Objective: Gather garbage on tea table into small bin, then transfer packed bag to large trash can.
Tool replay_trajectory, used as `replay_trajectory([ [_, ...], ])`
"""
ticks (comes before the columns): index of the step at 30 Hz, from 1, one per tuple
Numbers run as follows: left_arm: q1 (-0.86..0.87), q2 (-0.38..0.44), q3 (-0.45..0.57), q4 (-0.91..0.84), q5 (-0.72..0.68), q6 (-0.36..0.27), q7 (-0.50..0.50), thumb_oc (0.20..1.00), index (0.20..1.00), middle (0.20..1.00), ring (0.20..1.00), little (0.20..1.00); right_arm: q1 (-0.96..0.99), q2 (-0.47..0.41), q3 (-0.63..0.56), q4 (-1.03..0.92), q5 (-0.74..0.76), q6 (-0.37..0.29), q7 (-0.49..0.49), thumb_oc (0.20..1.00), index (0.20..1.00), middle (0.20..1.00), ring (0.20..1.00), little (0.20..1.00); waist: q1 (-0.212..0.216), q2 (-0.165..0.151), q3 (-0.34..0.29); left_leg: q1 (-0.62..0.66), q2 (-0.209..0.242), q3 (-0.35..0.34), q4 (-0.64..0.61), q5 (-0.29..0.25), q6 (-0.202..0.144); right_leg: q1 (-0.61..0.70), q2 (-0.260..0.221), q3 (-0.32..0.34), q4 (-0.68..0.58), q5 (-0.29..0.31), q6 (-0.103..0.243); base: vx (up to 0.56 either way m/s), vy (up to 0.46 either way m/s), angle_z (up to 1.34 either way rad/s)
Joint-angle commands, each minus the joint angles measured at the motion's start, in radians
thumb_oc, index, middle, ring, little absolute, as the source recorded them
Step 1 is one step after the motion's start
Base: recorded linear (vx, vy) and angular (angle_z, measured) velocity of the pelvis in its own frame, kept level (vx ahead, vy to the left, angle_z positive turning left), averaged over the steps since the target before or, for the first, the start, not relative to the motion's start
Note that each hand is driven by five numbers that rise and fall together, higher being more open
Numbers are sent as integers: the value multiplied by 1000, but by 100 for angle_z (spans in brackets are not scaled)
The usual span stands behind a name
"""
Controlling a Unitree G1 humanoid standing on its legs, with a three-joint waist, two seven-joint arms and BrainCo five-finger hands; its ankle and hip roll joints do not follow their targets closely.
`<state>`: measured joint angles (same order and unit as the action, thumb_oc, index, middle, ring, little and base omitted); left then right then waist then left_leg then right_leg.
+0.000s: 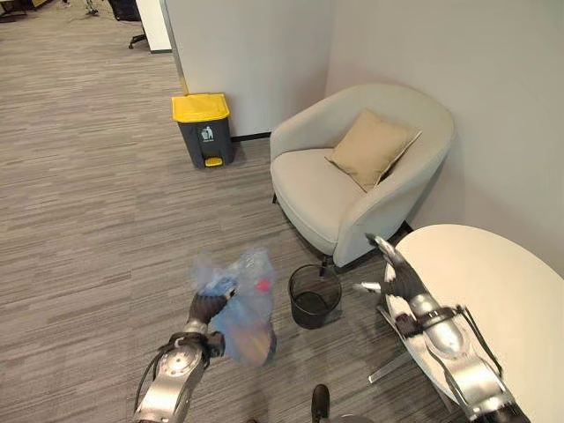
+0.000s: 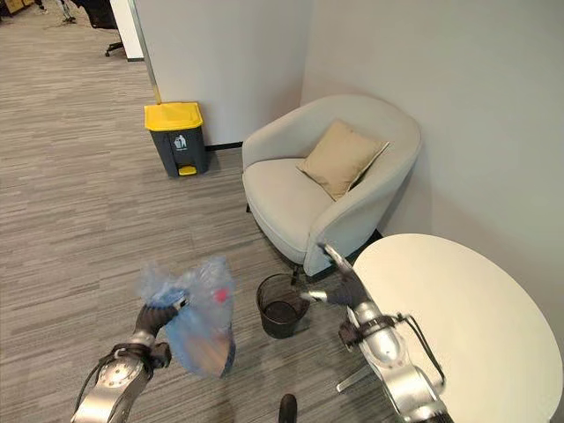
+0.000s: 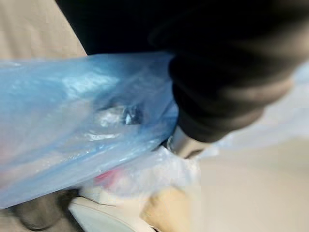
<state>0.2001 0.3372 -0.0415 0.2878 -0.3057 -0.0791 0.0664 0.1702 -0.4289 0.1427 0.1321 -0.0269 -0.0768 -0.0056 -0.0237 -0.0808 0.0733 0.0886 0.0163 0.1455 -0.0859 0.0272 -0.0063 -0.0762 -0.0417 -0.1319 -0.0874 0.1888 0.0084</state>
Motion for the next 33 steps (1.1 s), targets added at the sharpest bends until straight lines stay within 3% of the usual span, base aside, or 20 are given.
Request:
replay_trajectory([
  [1, -64, 32, 18, -12, -18, -51, -38, 200, 200, 200, 200, 200, -94, 1, 10, -51, 18, -25, 21, 1000, 1000, 1000, 1000, 1000, -9, 6, -13, -35, -7, -29, 9, -68, -11, 106, -36, 4, 74, -235, 102, 0, 0, 0],
  [5, -14, 62, 81, 47, 46, -42, -60, 200, 200, 200, 200, 200, -55, 16, -25, 109, 37, -14, 32, 1000, 1000, 1000, 1000, 1000, 0, 10, -3, -35, -6, -36, 19, -70, -14, 109, -35, -3, 86, -246, 96, -4, -7, 1],
  [9, 9, 65, 109, 76, 57, -39, -63, 200, 200, 200, 200, 200, -44, 15, -41, 145, 40, -11, 33, 1000, 1000, 1000, 1000, 1000, 6, 11, 9, -42, -5, -46, 40, -76, -16, 108, -36, -8, 98, -255, 92, -36, -34, 5],
  [15, 15, 54, 148, 109, 20, -51, -36, 200, 200, 200, 200, 200, -70, -5, -50, 170, 51, -17, 15, 1000, 1000, 1000, 1000, 1000, 46, 2, 106, -193, -10, -87, 220, -95, -35, 62, -49, -41, 123, -259, 72, -151, -49, 28],
  [19, -10, 53, 141, 127, 4, -55, -26, 200, 200, 200, 200, 200, -79, -7, -57, 187, 56, -16, -5, 1000, 1000, 1000, 1000, 1000, 62, 3, 126, -265, -6, -87, 268, -89, -50, 38, -62, -98, 132, -261, 67, -90, -12, 38],
  [21, -30, 60, 127, 129, 8, -56, -24, 200, 200, 200, 200, 200, -76, -2, -60, 198, 62, -20, -19, 1000, 1000, 1000, 1000, 1000, 64, 4, 136, -299, 4, -61, 293, -89, -52, 23, -77, -147, 140, -260, 66, -100, 33, 72],
  [22, -50, 66, 111, 125, 13, -52, -26, 200, 200, 200, 200, 200, -71, 0, -63, 206, 60, -19, -31, 1000, 1000, 1000, 1000, 1000, 49, 4, 145, -306, 43, 28, 320, -109, -39, 15, -97, -192, 147, -262, 68, -10, 76, 96],
  [24, -67, 69, 95, 123, 16, -52, -30, 200, 200, 200, 200, 200, -71, 8, -62, 211, 58, -15, -39, 1000, 1000, 1000, 1000, 1000, 30, 10, 144, -283, 80, 101, 329, -152, -37, 17, -107, -219, 154, -278, 78, 59, 94, 97],
  [30, -82, 73, 74, 130, 31, -55, -23, 200, 200, 200, 200, 200, -93, 23, -45, 230, 58, -1, -48, 1000, 1000, 1000, 1000, 1000, 23, 9, 145, -292, 67, 107, 338, -172, -10, 26, -146, -237, 195, -280, 96, 106, 165, 42],
  [33, -88, 90, 75, 117, 44, -54, -19, 200, 200, 200, 200, 200, -107, 46, -33, 231, 57, -2, -51, 1000, 1000, 1000, 1000, 1000, 37, 1, 151, -277, 39, 103, 322, -195, 20, -3, -185, -215, 296, -288, 113, 116, 211, 25],
])
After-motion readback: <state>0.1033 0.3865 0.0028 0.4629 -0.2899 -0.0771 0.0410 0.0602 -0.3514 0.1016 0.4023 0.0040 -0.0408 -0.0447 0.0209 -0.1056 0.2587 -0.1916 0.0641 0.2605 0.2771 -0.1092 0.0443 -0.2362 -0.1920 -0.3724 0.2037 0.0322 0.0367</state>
